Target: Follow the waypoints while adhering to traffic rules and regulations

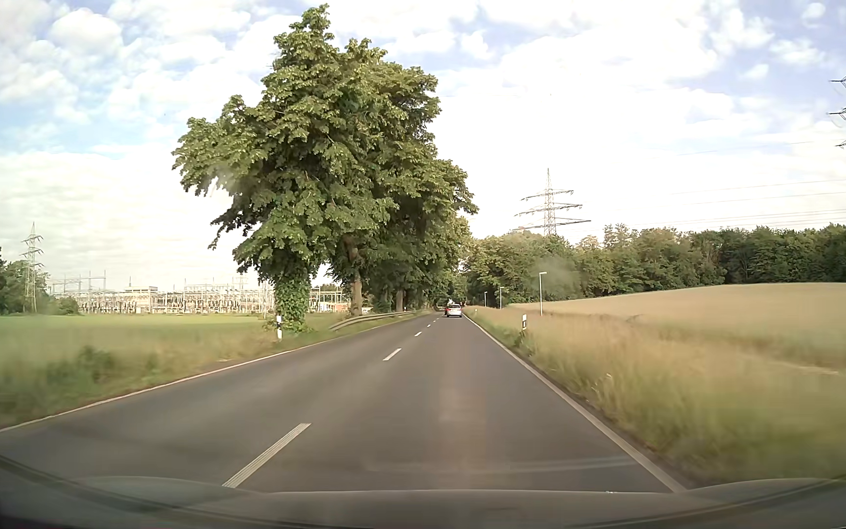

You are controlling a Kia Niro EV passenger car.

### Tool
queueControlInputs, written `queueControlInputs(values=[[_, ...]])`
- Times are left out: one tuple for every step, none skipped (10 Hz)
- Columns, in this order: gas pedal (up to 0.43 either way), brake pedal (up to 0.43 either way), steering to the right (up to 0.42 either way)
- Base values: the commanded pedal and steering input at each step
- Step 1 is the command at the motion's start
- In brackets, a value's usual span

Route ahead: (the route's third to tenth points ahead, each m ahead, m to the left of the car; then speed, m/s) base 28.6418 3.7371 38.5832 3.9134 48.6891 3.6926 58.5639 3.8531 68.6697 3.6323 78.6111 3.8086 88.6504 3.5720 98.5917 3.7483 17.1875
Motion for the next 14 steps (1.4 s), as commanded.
queueControlInputs(values=[[0.287,0.03,-0.001],[0.287,0.03,-0.001],[0.287,0.03,-0.001],[0.287,0.03,0.0],[0.287,0.03,0.0],[0.287,0.03,-0.001],[0.287,0.03,0.0],[0.287,0.03,0.0],[0.287,0.03,0.0],[0.287,0.03,0.0],[0.287,0.03,0.0],[0.287,0.03,0.0],[0.287,0.03,0.001],[0.287,0.03,0.001]])
